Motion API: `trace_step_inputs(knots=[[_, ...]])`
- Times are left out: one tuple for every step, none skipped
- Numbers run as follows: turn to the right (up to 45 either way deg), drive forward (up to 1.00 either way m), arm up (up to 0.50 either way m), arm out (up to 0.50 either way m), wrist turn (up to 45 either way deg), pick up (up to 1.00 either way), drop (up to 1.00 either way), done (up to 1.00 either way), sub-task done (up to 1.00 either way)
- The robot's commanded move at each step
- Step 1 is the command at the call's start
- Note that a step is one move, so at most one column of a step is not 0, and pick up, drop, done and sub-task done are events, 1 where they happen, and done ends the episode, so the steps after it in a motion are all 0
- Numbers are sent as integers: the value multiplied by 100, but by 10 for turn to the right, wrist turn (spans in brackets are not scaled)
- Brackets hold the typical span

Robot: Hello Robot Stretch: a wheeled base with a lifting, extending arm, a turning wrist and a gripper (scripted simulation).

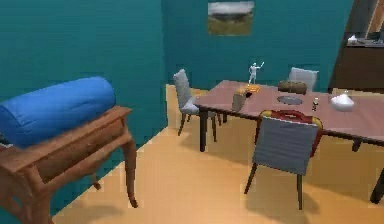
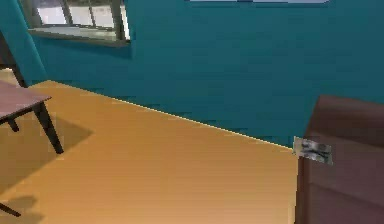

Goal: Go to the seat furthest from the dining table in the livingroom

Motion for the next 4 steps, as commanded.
trace_step_inputs(knots=[[0,85,0,0,0,0,0,0,0],[240,0,0,0,0,0,0,0,0],[0,20,0,0,0,0,0,0,0],[-150,0,0,0,0,0,0,0,0]])
